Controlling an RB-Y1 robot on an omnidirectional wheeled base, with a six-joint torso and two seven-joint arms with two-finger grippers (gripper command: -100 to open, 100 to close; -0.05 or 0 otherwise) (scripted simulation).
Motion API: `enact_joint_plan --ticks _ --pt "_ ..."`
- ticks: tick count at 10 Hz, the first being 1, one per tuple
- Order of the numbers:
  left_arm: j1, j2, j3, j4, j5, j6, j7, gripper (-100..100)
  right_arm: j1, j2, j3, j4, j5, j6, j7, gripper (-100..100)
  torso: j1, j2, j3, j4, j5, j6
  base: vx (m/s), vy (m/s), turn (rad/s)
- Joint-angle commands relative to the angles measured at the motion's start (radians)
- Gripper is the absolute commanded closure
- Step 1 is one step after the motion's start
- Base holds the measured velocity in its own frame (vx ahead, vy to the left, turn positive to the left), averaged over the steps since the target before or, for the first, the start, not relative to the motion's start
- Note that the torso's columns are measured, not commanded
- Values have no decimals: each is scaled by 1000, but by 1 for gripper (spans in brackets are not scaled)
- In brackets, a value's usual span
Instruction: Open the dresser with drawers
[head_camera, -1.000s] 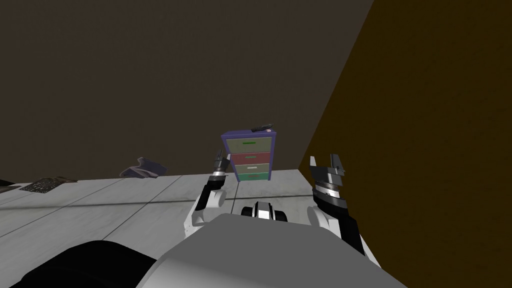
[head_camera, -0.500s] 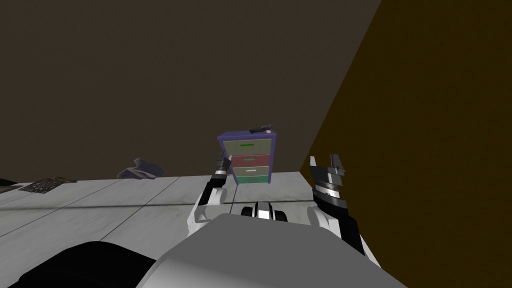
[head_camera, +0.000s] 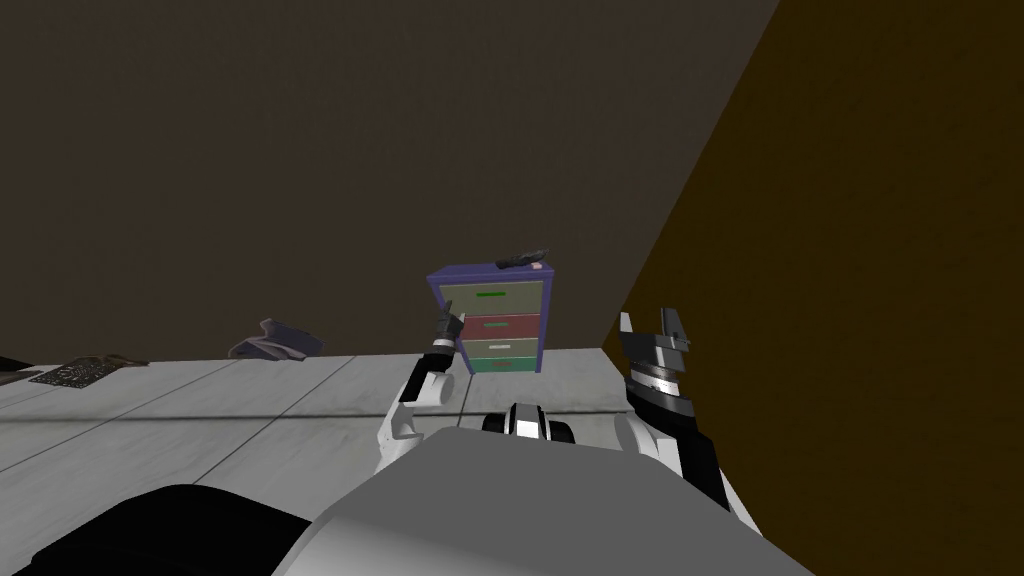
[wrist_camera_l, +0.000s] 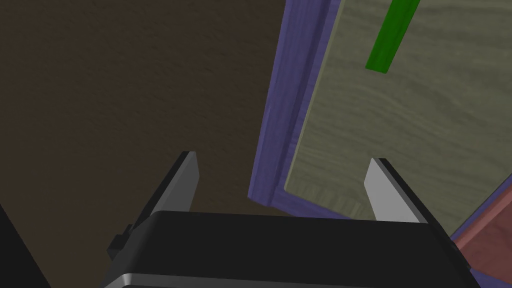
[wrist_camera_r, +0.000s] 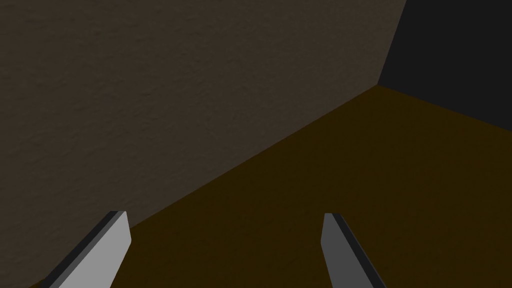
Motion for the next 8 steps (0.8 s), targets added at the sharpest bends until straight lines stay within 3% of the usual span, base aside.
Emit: enact_joint_plan --ticks 1,8 --pt "-15 3 9 10 11 62 2 -100 0 0 0 0 0 0 0 0 1 0 0 0 0 0 123 -27 18" --pt "-60 -10 32 52 40 210 5 -100 0 0 0 0 0 0 0 0 1 1 0 0 0 0 122 -38 18"
